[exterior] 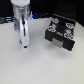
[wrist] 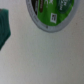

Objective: Open the kcup holder, insert the kcup into the holder, and close the kcup holder

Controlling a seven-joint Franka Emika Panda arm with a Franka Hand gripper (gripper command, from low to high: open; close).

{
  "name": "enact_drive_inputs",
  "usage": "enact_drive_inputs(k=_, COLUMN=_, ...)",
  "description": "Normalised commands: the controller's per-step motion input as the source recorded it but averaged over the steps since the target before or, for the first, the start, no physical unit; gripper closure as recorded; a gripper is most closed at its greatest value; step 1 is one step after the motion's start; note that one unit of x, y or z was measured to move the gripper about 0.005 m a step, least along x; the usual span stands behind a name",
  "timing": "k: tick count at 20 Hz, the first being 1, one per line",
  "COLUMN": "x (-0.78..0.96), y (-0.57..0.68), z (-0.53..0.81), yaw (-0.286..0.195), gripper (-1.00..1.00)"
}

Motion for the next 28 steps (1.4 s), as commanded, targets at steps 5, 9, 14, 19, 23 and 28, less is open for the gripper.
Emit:
enact_drive_inputs(k=5, x=-0.17, y=-0.09, z=-0.27, yaw=-0.001, gripper=-1.00)
enact_drive_inputs(k=9, x=-0.12, y=-0.05, z=-0.14, yaw=-0.029, gripper=-1.00)
enact_drive_inputs(k=14, x=0.01, y=-0.06, z=-0.28, yaw=-0.164, gripper=-1.00)
enact_drive_inputs(k=19, x=-0.04, y=-0.02, z=-0.13, yaw=-0.146, gripper=-1.00)
enact_drive_inputs(k=23, x=-0.09, y=-0.01, z=-0.02, yaw=-0.078, gripper=1.00)
enact_drive_inputs(k=28, x=-0.04, y=-0.01, z=0.00, yaw=-0.084, gripper=1.00)
